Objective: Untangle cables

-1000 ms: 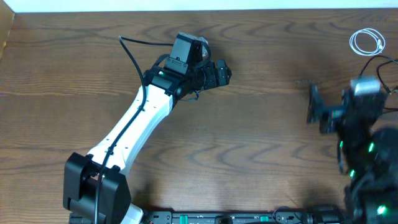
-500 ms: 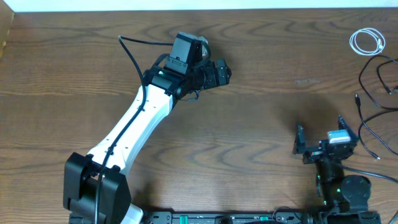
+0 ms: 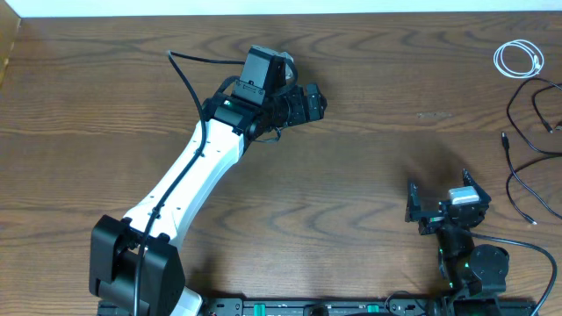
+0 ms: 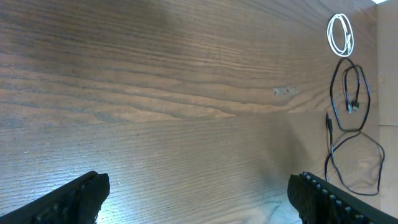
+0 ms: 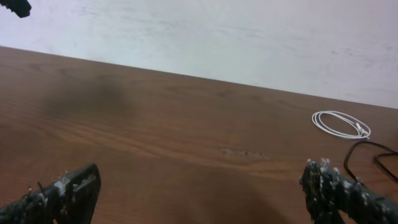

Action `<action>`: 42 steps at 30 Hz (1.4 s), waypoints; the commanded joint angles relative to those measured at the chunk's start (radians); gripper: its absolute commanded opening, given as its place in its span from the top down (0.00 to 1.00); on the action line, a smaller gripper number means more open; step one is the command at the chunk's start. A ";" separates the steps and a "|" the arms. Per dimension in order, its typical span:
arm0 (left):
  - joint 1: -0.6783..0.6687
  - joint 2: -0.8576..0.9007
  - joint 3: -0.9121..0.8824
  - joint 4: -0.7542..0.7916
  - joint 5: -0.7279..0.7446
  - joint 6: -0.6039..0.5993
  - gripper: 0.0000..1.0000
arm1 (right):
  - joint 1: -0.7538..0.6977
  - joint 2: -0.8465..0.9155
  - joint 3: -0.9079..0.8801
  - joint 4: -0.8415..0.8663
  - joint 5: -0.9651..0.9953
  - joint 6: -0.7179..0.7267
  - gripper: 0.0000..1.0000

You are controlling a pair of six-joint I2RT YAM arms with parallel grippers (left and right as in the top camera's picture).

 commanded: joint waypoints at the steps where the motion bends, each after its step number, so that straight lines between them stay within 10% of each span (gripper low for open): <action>1: 0.004 0.002 0.010 0.000 -0.013 0.010 0.03 | 0.006 -0.009 -0.002 -0.002 -0.009 0.012 0.01; 17: 0.034 -0.015 0.008 -0.107 -0.139 0.039 0.03 | 0.006 -0.009 -0.002 -0.002 -0.009 0.012 0.01; 25: 0.069 -0.225 -0.087 -0.063 -0.275 0.383 0.03 | 0.006 -0.009 -0.002 -0.002 -0.009 0.012 0.01; 42: 0.443 -1.139 -0.995 0.510 -0.208 0.449 0.03 | 0.006 -0.009 -0.002 -0.002 -0.009 0.012 0.01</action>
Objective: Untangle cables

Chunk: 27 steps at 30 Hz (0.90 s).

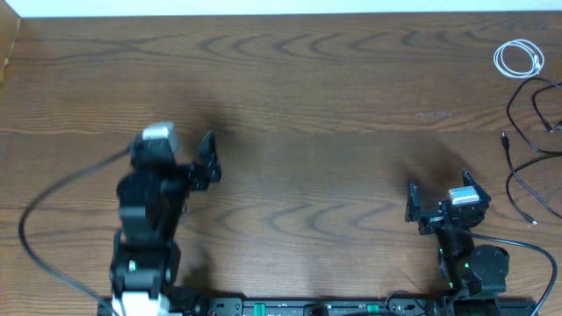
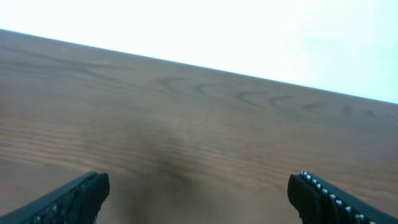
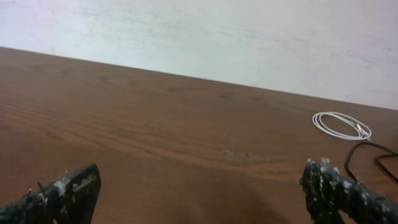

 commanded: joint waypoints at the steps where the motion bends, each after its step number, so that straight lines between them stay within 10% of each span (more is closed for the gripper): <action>1: 0.035 -0.183 -0.172 0.103 0.029 0.083 0.03 | 0.005 -0.006 -0.002 -0.003 -0.006 0.011 0.01; 14: 0.037 -0.574 -0.488 0.121 0.052 0.341 0.03 | 0.005 -0.006 -0.002 -0.003 -0.006 0.011 0.01; 27: 0.037 -0.658 -0.488 -0.014 0.046 0.328 0.03 | 0.005 -0.006 -0.002 -0.003 -0.006 0.011 0.01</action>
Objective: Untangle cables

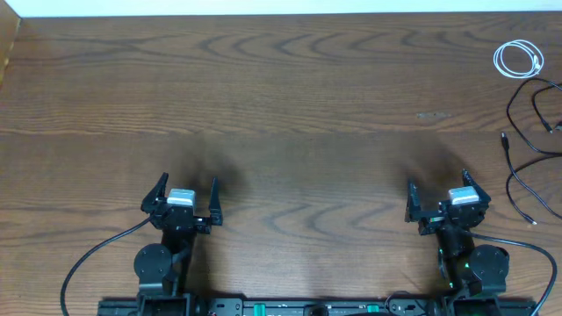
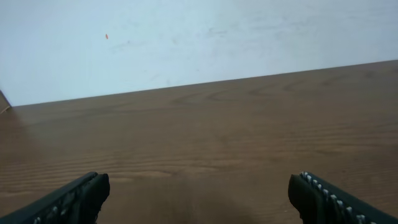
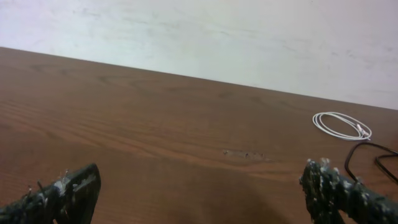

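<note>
A coiled white cable (image 1: pixel 518 59) lies at the table's far right corner, also in the right wrist view as the white cable (image 3: pixel 341 124). Below it sprawl separate black cables (image 1: pixel 531 149) along the right edge; one black cable's loop (image 3: pixel 373 152) shows in the right wrist view. My left gripper (image 1: pixel 182 195) rests open near the front edge on the left, nothing between its fingers, far from every cable. My right gripper (image 1: pixel 443 199) stands open at the front right, a short way left of the black cables. No cable shows in the left wrist view.
The brown wooden table (image 1: pixel 290 105) stretches across the view, with a pale wall (image 3: pixel 205 31) behind its far edge. A faint scuff mark (image 1: pixel 432 115) sits right of centre. Black arm leads (image 1: pixel 88 263) trail by the front edge.
My left arm has drawn back from the left middle of the table to its base at the front edge; its camera now faces the far wall. The right arm and cables are unchanged.
My left arm was stretched out over the far middle of the table, open, looking down at the cables on the right. Then it stood folded back at the left. Now it rests at the front edge. The right gripper stayed open and still.
</note>
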Action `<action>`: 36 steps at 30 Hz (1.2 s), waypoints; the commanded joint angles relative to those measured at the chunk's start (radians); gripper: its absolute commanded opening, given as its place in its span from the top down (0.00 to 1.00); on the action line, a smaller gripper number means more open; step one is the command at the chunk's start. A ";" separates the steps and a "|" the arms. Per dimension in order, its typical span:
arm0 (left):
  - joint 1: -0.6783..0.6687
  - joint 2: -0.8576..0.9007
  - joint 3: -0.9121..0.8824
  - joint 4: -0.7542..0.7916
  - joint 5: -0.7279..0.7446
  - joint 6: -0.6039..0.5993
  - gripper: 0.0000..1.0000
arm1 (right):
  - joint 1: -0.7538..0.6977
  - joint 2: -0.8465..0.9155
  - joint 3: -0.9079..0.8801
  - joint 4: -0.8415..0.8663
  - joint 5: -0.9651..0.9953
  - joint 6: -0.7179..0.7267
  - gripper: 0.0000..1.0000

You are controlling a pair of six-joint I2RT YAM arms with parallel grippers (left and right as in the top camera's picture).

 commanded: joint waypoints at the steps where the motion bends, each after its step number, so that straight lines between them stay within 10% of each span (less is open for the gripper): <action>1: 0.004 -0.004 -0.011 -0.045 0.010 0.014 0.03 | 0.005 -0.006 -0.002 -0.003 -0.006 0.011 0.01; 36: 0.004 0.013 -0.011 -0.045 0.010 0.014 0.03 | 0.005 -0.006 -0.002 -0.003 -0.006 0.011 0.01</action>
